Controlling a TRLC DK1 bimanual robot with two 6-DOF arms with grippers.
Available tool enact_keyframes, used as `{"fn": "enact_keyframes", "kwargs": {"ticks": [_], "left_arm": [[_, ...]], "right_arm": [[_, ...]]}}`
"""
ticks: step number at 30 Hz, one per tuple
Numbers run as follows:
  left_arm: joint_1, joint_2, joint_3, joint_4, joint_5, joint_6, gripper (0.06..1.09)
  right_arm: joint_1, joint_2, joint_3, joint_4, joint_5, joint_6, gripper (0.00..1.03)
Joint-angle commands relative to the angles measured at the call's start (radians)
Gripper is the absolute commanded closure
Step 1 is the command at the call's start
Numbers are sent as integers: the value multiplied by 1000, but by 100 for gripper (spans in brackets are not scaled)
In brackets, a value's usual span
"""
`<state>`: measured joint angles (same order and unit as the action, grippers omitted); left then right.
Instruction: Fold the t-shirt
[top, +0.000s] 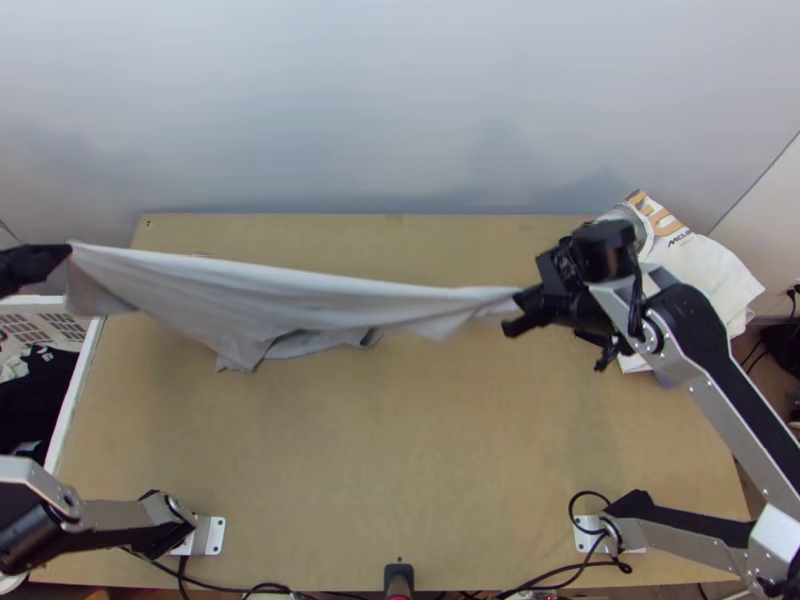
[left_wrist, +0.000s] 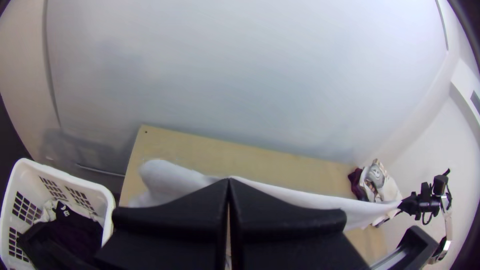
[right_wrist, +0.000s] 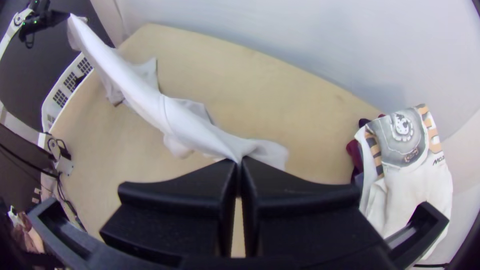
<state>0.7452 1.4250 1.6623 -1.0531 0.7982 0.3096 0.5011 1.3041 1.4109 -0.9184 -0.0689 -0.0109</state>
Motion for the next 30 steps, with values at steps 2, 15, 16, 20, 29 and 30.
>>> {"fn": "enact_keyframes", "kwargs": {"ticks": [2,15,16,20,29,30], "left_arm": [[52,-173,-266,-64,15,157,105],[95,-235,-619,-1,-77,327,105],[94,-216,-596,36,-77,279,105],[66,-126,-450,166,-77,92,105],[-7,64,-312,403,-93,-191,105],[-24,75,-317,409,-105,-191,105]], "right_arm": [[83,-31,-194,-97,-37,-52,99],[-24,80,-342,133,-29,-80,99],[-36,93,-329,165,-20,-78,99],[-59,135,-253,259,12,-58,99],[-56,242,-225,372,67,-24,80],[-45,250,-230,371,66,-21,72]]}}
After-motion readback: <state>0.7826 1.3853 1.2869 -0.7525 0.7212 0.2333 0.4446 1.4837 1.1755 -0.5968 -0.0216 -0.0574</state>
